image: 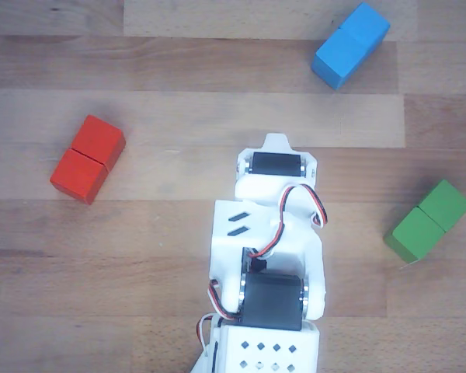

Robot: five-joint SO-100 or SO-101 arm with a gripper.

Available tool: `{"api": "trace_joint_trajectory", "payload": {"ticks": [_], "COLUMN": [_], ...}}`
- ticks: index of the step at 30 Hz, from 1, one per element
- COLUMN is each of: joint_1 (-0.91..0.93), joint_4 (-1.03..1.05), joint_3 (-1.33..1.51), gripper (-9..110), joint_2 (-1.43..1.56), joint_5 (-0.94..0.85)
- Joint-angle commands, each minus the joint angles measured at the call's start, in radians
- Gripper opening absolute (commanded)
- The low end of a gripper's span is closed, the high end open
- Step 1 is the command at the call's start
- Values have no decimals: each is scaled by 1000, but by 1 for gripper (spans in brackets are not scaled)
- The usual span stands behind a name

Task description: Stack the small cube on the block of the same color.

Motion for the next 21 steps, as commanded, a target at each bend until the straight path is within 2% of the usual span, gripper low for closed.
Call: {"api": "trace_joint_trajectory", "payload": {"ticks": [1, 8, 16, 21], "joint_1": [11, 8, 9, 8], "joint_4": [112, 265, 302, 293], "joint_3": [-29, -44, 95, 135], "gripper": [0, 0, 0, 0], "joint_2": [66, 140, 354, 359], "joint_5": [-9, -8, -8, -6]}}
